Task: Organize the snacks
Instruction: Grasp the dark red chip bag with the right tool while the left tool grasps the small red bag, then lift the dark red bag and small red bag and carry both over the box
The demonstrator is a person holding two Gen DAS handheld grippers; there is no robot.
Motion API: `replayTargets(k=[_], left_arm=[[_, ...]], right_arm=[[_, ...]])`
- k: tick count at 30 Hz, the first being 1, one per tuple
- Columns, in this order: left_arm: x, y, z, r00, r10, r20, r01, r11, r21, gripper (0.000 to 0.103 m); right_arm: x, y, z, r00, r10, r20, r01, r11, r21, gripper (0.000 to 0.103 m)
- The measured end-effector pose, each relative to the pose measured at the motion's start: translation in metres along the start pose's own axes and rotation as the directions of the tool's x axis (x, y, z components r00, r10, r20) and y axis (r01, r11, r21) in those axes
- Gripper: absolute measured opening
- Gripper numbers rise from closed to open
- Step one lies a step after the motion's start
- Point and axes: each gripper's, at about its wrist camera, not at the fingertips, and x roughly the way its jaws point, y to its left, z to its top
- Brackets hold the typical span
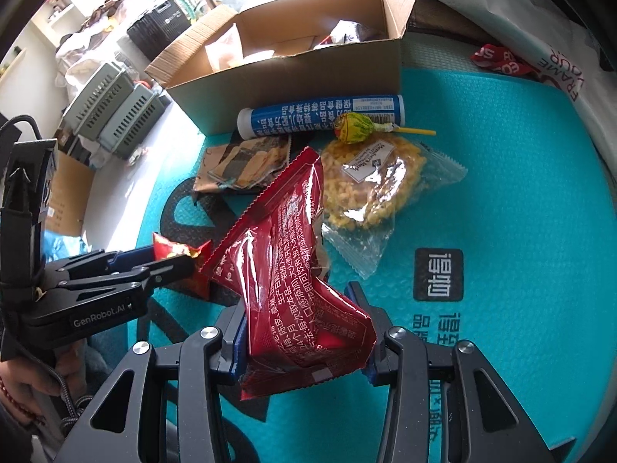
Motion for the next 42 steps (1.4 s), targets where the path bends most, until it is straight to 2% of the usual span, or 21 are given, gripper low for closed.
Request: replayTargets(k=[3, 6, 10, 16, 20, 31, 42], left_arm=[[0.002, -0.011, -0.004, 1.000, 0.007, -0.005, -0.007, 1.000, 0.030, 0.044], [0.008, -0.019, -0.002, 0.999, 0.044, -0.004, -0.043, 0.997, 0.067, 0.044], [0.028, -0.015, 0.003, 0.997, 0.029, -0.067, -0.026, 0.998, 0.050, 0.044], [0.035, -0.029, 0.007, 0.997, 0.062, -0.055, -0.057, 0.995, 0.085, 0.045], [0.038, -0.035, 0.011, 0.997, 0.051, -0.049, -0.048, 0.996, 0.077, 0.045], [0.023, 0.001, 0.002, 1.000, 0.013, -0.029, -0.012, 1.000, 0.028, 0.040], [-0.009, 0.002, -0.013, 0.999, 0.012, 0.041, -0.014, 0.999, 0.042, 0.039]], right_arm=[[0.003, -0.003, -0.012, 0.999, -0.009, -0.038, 0.009, 1.000, 0.005, 0.044], [0.007, -0.007, -0.022, 0.997, -0.027, -0.069, 0.028, 0.999, 0.017, 0.044], [0.010, -0.012, -0.030, 0.995, -0.047, -0.089, 0.049, 0.999, 0.020, 0.044], [0.017, -0.007, -0.032, 0.993, -0.066, -0.102, 0.066, 0.998, -0.002, 0.047], [0.021, -0.002, -0.031, 0.993, -0.069, -0.099, 0.069, 0.998, -0.004, 0.048], [0.020, -0.002, -0.030, 0.996, -0.052, -0.078, 0.054, 0.998, 0.019, 0.044], [0.000, -0.004, -0.036, 0.998, -0.023, -0.050, 0.024, 0.999, 0.037, 0.044]])
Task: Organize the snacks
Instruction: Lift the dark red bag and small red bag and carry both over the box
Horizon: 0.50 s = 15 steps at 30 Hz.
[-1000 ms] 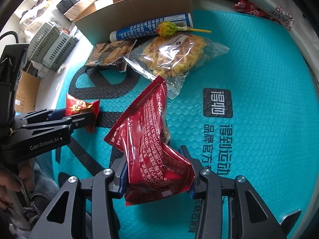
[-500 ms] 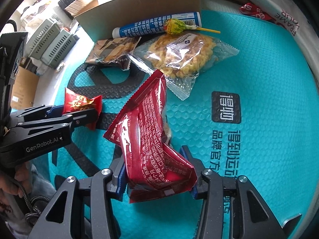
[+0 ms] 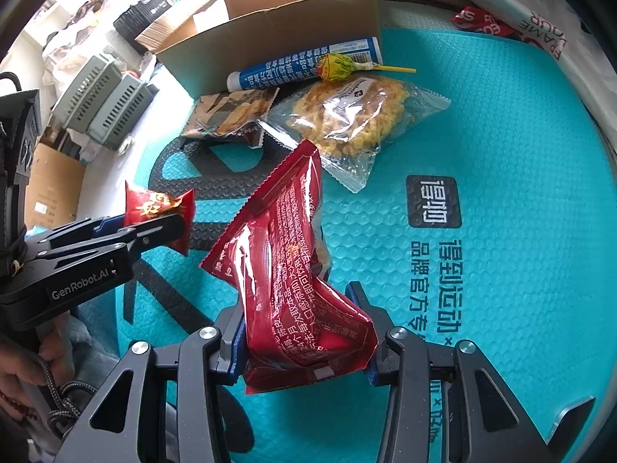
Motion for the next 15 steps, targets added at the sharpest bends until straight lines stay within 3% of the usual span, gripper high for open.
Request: replayTargets(k=[15], left_arm=[[-0.045, 0.000, -0.012, 0.996, -0.064, 0.060, 0.066, 0.997, -0.035, 0.039]], right_arm=[[-0.036, 0.016, -0.002, 0.998, 0.025, 0.053, -0.023, 0.999, -0.028, 0.044]])
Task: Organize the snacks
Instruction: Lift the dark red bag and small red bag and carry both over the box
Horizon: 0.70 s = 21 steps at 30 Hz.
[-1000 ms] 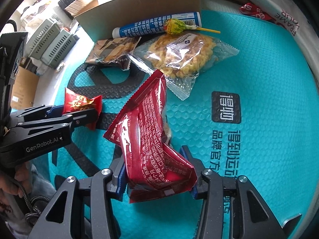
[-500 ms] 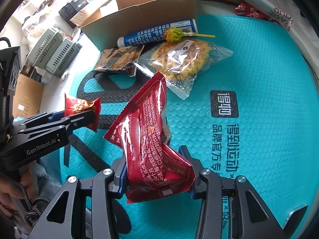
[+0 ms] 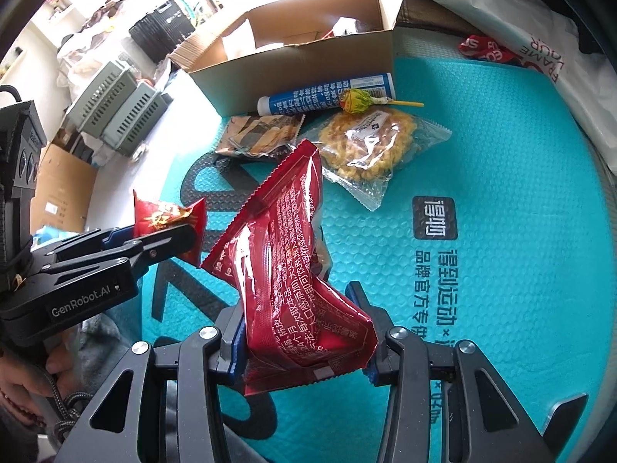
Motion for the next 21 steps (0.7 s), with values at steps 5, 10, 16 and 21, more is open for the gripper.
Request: replayTargets(k=[5, 10, 16, 21], left_arm=[[-0.019, -0.006, 0.008, 1.000, -0.006, 0.029, 0.006, 1.000, -0.008, 0.039], [-0.043, -0.013, 0.025, 0.997, 0.002, 0.081, -0.003, 1.000, 0.012, 0.039], [-0.070, -0.021, 0.051, 0.989, 0.000, 0.151, -0.004, 1.000, 0.024, 0.039], [-0.086, -0.026, 0.077, 0.981, -0.009, 0.195, 0.004, 1.000, 0.025, 0.039]], right_arm=[[-0.015, 0.006, 0.005, 0.999, 0.033, 0.014, -0.033, 0.999, 0.003, 0.044], [-0.029, 0.015, 0.017, 0.997, 0.059, 0.040, -0.059, 0.998, -0.017, 0.044], [-0.052, 0.020, 0.045, 0.992, 0.077, 0.098, -0.072, 0.996, -0.051, 0.044], [-0.071, 0.023, 0.074, 0.985, 0.091, 0.147, -0.079, 0.993, -0.083, 0.044]])
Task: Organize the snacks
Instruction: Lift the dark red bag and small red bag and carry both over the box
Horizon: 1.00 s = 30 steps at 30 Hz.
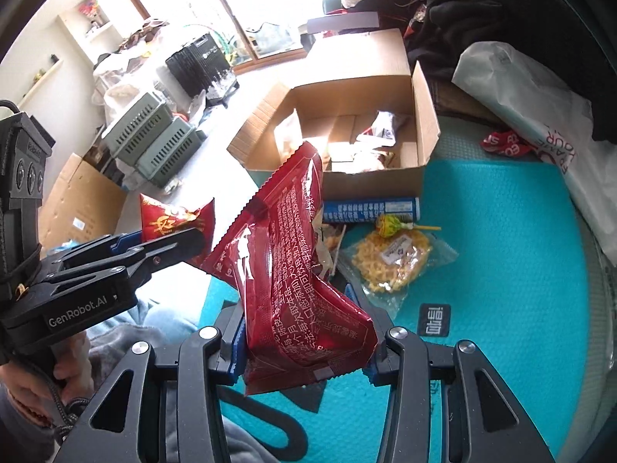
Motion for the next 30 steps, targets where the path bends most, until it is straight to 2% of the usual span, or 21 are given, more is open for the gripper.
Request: replayTargets(k=[10, 16, 26, 30], left_arm=[[0.000, -0.001, 0.079, 0.994, 0.020, 0.109, -0.023, 0.999, 0.023, 0.039], [0.009, 0.004, 0.123, 0.988, 0.033, 0.148, -0.039, 0.998, 0.041, 0.039], [0.045, 0.015, 0.181, 0.984, 0.082, 0.156, -0.095, 0.992, 0.082, 0.039], [0.066, 0.021, 0.194, 0.985, 0.117, 0.130, -0.129, 0.987, 0.091, 0.039]], right_arm=[[-0.010, -0.001, 0.076, 0.995, 0.022, 0.093, -0.015, 0.996, -0.085, 0.044], [-0.006, -0.004, 0.122, 0.990, 0.023, 0.141, -0.007, 0.994, -0.108, 0.044], [0.021, -0.019, 0.184, 0.989, -0.021, 0.147, 0.040, 0.990, -0.133, 0.044], [0.037, -0.023, 0.200, 0.990, -0.040, 0.135, 0.057, 0.990, -0.130, 0.044]])
